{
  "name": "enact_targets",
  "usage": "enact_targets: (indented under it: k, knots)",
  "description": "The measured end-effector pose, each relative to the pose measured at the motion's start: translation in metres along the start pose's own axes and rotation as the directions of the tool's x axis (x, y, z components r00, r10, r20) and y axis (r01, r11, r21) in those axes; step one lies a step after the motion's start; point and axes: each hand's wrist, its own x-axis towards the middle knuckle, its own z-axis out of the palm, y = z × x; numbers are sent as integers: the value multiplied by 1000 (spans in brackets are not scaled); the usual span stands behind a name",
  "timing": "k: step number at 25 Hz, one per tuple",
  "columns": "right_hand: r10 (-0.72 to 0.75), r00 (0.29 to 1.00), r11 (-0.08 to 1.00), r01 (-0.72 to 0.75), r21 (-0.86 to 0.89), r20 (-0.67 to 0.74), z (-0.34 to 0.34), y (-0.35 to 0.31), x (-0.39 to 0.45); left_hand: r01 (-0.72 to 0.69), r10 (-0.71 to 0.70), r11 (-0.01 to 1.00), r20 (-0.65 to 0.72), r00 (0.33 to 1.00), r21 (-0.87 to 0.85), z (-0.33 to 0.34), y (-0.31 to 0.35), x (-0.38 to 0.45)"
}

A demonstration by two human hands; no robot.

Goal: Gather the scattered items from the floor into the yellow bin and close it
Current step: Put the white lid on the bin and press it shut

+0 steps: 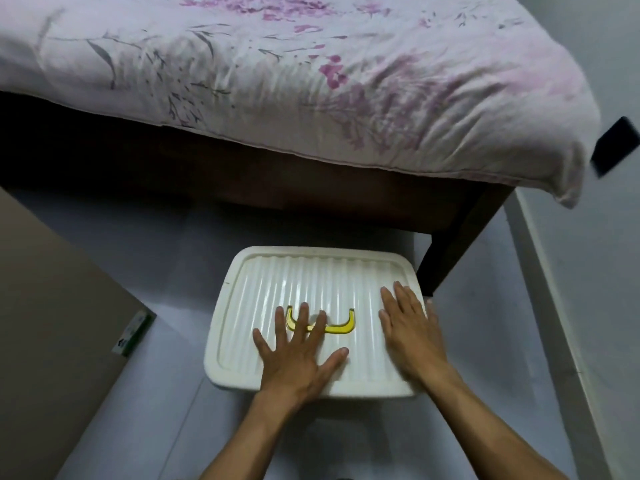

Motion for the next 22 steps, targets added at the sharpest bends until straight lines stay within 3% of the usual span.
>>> enact_targets:
  k: [3,6,8,9,10,11,12,13,16,18,22]
  knots:
    - [-47,999,999,48,-7,26,4,16,-1,-2,1,999,8,1000,46,-4,9,3]
    - [-87,996,988,86,128,3,5,17,4,-43,33,995,107,994,93,-15,12,8]
    - [86,996,926,-65,372,-39,6,18,-3,-53,38,994,151,988,95,-18,16,8]
    - [300,954,796,-259,547,16,7,21,-8,-55,40,994,156,987,95,-18,17,8]
    - [495,855,552,-449,703,157,7,24,-11,-58,43,994,152,988,95,-17,18,9]
    - [580,747,271,-552,788,325,5,24,-14,-61,46,993,146,988,100,-16,18,9]
    - [591,691,100,-574,813,416,4,23,-16,-61,46,992,144,989,107,-14,17,10]
    - [614,679,112,-578,808,401,4,21,-16,-57,41,992,143,989,111,-13,16,11]
    - [676,736,488,-482,727,34,7,16,-17,-54,36,992,148,988,117,-11,15,12]
    - [640,749,643,-399,653,-173,5,12,-19,-55,41,993,131,991,108,-10,15,12]
    - [563,793,760,-387,523,-232,1,10,-21,-54,39,992,131,991,115,-10,15,12]
